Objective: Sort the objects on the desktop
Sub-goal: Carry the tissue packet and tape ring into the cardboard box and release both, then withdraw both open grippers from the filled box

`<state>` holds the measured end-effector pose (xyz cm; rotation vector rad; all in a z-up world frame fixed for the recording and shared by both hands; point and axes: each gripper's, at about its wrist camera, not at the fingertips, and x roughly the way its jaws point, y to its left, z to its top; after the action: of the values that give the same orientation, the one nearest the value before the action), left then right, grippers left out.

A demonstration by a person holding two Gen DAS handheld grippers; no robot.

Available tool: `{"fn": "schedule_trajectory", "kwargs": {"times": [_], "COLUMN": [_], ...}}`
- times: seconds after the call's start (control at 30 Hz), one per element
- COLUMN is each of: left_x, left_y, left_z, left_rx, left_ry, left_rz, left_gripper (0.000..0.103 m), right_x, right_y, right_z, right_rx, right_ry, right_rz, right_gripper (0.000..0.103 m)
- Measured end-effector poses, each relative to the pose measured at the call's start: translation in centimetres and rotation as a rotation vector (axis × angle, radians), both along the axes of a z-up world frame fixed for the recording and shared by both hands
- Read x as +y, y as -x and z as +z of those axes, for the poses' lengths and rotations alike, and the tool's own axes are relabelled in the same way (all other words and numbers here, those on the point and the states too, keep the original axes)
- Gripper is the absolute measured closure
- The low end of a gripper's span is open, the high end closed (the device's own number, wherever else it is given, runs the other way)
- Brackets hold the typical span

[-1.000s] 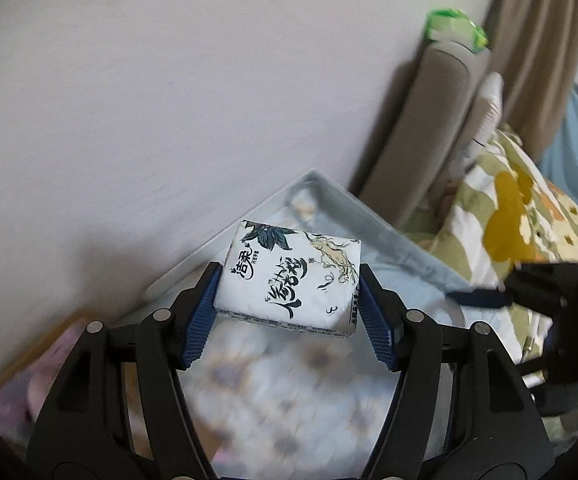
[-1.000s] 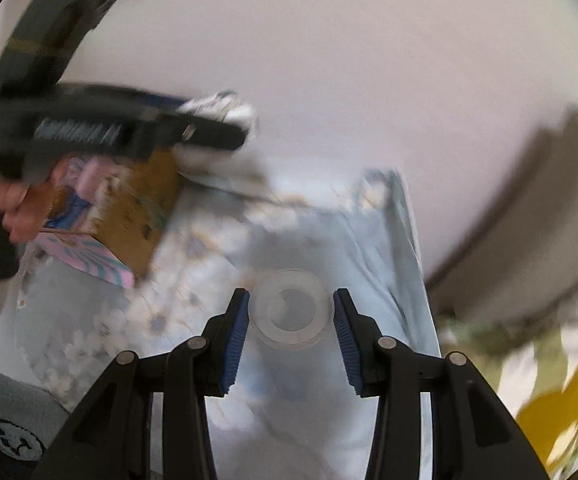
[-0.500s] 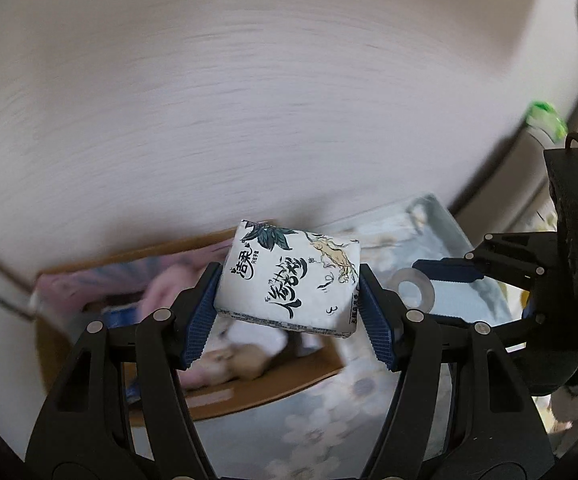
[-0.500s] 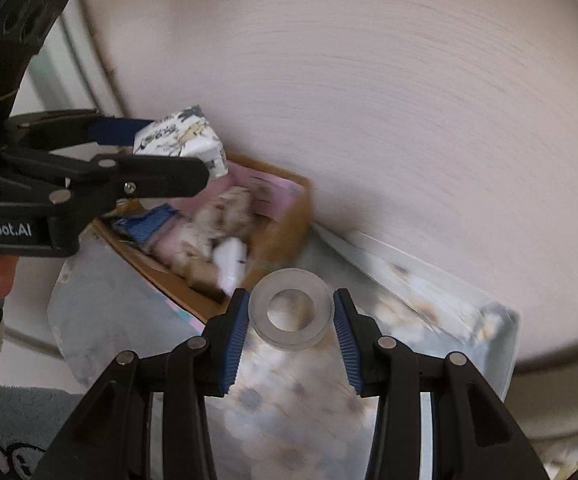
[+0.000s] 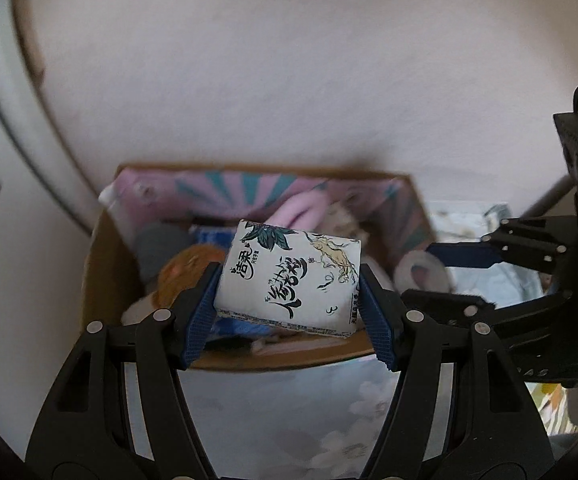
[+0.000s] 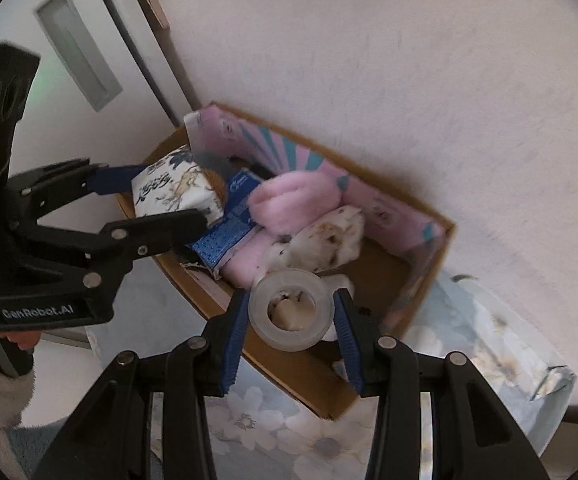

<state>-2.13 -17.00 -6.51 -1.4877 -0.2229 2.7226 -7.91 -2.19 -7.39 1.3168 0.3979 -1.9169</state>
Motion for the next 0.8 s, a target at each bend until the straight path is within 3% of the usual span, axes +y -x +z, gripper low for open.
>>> {"fn": "schedule_trajectory", "kwargs": {"times": [0.2, 0.23, 0.27, 0.3, 0.33, 0.37, 0.4, 0.53, 0.8], "left_x": [-1.0, -1.1, -1.2, -1.5, -1.6, -1.7, -1.9, -2.0, -1.0], "left_y": [-0.6, -0.5, -0.3, -0.1, 0.0, 0.1, 0.0, -0.4, 0.2], "left_z": [-1.7, -1.6, -1.5, -1.4, -1.3, -1.3, -1.1, -0.1, 0.9], "left_rx": [-0.034, -0.035, -0.037, -0.045, -0.059, -0.059, -0.054, -0.049, -0.023], "left_ry": [-0.028, -0.025, -0.024, -0.021, -0.014, -0.01, -0.007, 0.026, 0.008], "left_rz": [0.033, 0.042, 0.052, 0.073, 0.093, 0.109, 0.119, 0.142, 0.167], "left_gripper": [0.04, 0.038, 0.029, 0.019, 0.001, 0.0, 0.0, 0.0, 0.0], "right_x": [-0.6, -0.7, -0.8, -0.8, -0.8, -0.7, -0.5, 0.6, 2.8], "right_y": [0.4, 0.5, 0.7, 0.8, 1.0, 1.1, 1.1, 0.8, 0.3], "right_z": [-0.8, -0.9, -0.9, -0.9, -0.9, -1.0, -0.8, -0.5, 0.7], "right_rx": [-0.016, -0.002, 0.008, 0.007, -0.005, -0.012, -0.006, 0.003, 0.005], "right_ry": [-0.015, -0.022, -0.022, -0.023, -0.026, -0.028, -0.019, -0.019, 0.009], "right_rz": [-0.017, -0.032, -0.044, -0.05, -0.055, -0.06, -0.071, -0.112, -0.233], "right_gripper": [0.064, 0.064, 0.063, 0.057, 0.031, 0.008, 0.003, 0.001, 0.001]}}
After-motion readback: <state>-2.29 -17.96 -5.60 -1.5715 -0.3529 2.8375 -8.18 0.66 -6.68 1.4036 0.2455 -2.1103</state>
